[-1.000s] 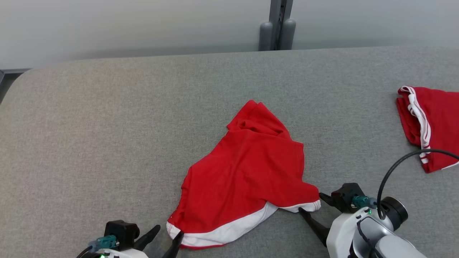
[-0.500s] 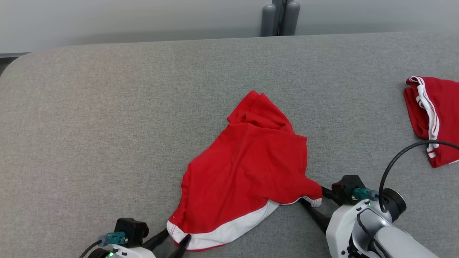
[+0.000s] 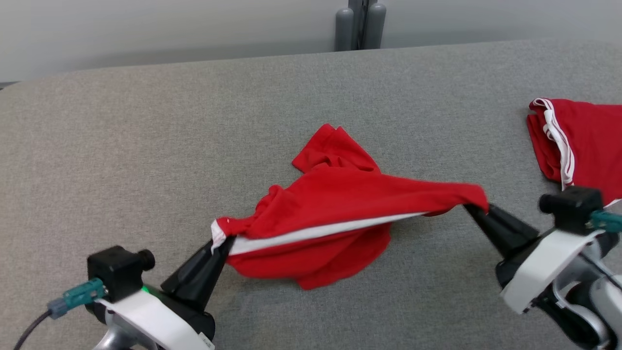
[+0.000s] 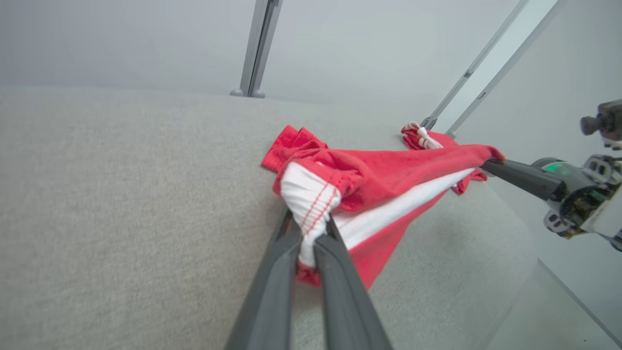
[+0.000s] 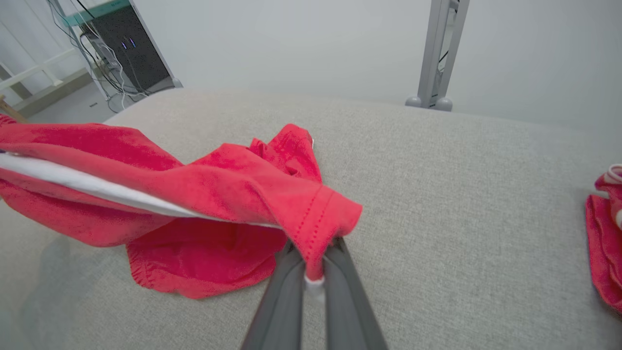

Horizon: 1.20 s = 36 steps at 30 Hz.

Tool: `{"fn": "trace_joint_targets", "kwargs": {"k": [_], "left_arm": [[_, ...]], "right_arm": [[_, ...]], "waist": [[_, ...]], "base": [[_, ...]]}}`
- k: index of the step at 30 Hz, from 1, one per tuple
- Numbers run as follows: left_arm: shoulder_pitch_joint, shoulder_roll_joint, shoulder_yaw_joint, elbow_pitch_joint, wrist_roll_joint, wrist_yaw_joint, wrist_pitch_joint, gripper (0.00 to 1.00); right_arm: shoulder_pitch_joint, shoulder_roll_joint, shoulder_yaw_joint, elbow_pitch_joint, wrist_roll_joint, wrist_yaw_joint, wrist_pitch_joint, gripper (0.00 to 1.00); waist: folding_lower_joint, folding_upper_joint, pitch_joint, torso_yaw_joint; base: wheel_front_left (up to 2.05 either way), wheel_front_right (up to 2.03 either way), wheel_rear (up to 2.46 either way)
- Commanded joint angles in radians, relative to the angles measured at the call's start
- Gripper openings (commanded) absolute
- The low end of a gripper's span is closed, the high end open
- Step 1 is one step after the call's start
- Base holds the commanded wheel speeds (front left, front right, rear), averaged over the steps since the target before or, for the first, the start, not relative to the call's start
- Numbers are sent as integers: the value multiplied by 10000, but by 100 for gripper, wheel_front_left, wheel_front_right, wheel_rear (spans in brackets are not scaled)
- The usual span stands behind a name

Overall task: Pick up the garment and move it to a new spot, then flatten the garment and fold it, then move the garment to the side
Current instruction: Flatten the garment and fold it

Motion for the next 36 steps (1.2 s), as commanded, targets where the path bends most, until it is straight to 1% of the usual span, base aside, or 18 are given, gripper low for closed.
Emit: {"fn": "trace_joint_targets", "kwargs": {"k": [1,3,6,8,11,13,15,16,17,18,20,21,23,25,28,30,32,36], "left_arm": [[-254,104,177,-613,-79,143,128,0],[-590,142,332,-1647,-176,285,371,0],[-1508,141,461,-2745,-436,512,972,0],[-2580,252,547,-2991,-472,546,1447,0],[-4920,209,797,-2456,-502,659,1993,0],[-6897,82,981,-1537,-474,684,2157,0],[-9016,-70,1107,-282,-104,666,1957,0],[-10870,-143,1000,1151,364,511,1645,0],[-11811,-212,1072,1931,667,530,1179,0],[-12602,-238,970,2694,944,415,846,0],[-14182,-403,989,4085,1523,443,-199,0],[-14808,-504,956,4678,1664,386,-712,0],[-15888,-702,1003,5802,2008,450,-1779,0],[-16566,-964,891,6783,2134,288,-2718,0],[-17046,-1141,725,7965,2264,143,-3809,0],[-17050,-1163,594,8615,2329,21,-4209,0],[-16688,-1179,404,9209,2296,-91,-4425,0],[-15983,-1089,149,9917,2155,-188,-4606,0]], "right_arm": [[150,-306,-394,-651,280,-2,184,0],[289,-659,-1082,-1817,730,0,505,0],[-120,-996,-2169,-3399,1358,0,1056,0],[-799,-1196,-2791,-4041,1612,0,1473,0],[-2461,-1345,-3417,-4149,1784,0,2187,0],[-3917,-1197,-3578,-3650,1950,0,2665,0],[-5589,-932,-3624,-2752,1812,-2,3082,0],[-7303,-442,-3667,-1601,1441,-3,3195,0],[-8107,-139,-3642,-918,1157,-6,3132,0],[-8917,182,-3678,-323,783,-16,2914,0],[-10471,921,-3890,915,98,-30,2311,0],[-11137,1275,-4029,1441,-296,-33,1834,0],[-12248,1912,-4150,2422,-887,-39,1070,0],[-13002,2383,-4221,3176,-1283,-39,299,0],[-13493,2680,-3943,4050,-1560,-36,-406,0],[-13262,2758,-3575,4454,-1454,-27,-642,0],[-12717,2677,-3026,4749,-1380,-24,-814,0],[-11733,2470,-2172,4866,-1013,-24,-1145,0]], "waist": [[0,0,79,-47],[0,0,274,-121],[0,0,871,-242],[0,0,1406,-270],[0,0,2396,-222],[0,0,3082,-160],[0,0,3760,-105],[0,0,4333,-102],[0,0,4532,-115],[0,0,4716,-148],[0,0,5060,-204],[0,0,5201,-254],[0,0,5459,-328],[0,0,5633,-361],[0,0,5843,-393],[0,0,6025,-406],[0,0,6184,-429],[0,0,6290,-457]], "base": [[0,0,0],[0,0,0],[0,0,0],[0,0,0],[0,0,0],[0,0,0],[0,0,0],[0,0,0],[0,0,0],[0,0,0],[0,0,0],[0,0,0],[0,0,0],[0,0,0],[0,0,0],[0,0,0],[0,0,0],[0,0,0]]}}
